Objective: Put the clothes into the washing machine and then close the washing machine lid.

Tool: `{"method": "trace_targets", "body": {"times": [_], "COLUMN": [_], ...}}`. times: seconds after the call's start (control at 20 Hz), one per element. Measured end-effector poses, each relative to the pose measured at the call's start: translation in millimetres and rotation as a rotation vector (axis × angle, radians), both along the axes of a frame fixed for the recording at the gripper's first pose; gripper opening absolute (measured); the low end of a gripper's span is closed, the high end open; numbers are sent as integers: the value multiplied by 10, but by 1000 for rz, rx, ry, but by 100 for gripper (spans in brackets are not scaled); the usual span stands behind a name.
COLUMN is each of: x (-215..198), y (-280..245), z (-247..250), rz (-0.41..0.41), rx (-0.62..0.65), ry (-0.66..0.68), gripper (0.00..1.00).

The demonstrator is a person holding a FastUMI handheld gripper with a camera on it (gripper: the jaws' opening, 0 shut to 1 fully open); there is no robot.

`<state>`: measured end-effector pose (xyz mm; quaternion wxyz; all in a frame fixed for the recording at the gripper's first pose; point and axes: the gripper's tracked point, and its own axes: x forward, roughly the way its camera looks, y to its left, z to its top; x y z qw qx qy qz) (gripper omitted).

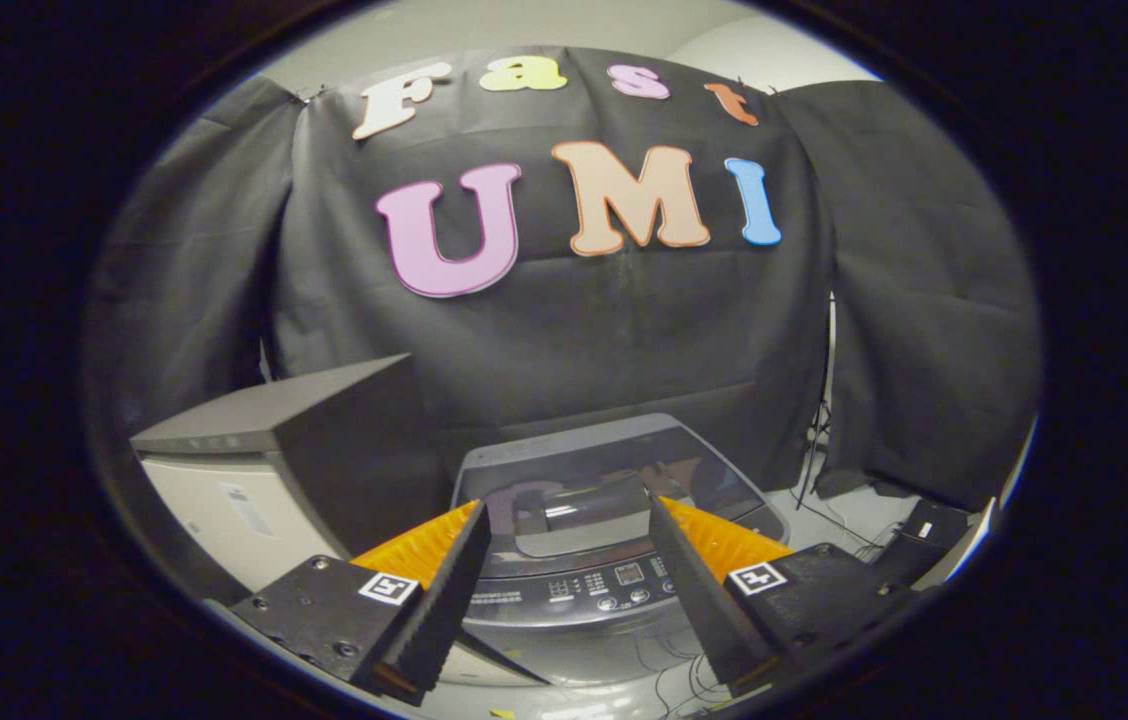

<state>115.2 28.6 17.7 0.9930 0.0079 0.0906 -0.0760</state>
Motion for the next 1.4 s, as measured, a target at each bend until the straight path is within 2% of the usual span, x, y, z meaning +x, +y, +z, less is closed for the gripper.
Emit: {"method": "trace_targets", "body": {"times": [0.1,0.25,0.35,0.75,0.85,1.1,1.4], "x": [-189,-489,-628,-1184,-1255,-1406,-1626], "y": [125,107,212,492,620,1015,1040], "z": [143,318,438,458,376,226,375], "rz": [32,0,21,86,107,217,225], "rx": [-2,-16,-5,-12,-16,-70,-124], "ry": [-27,-81,-140,-218,-219,-165,-224], "gripper": [97,97,97,97,97,97,97]}}
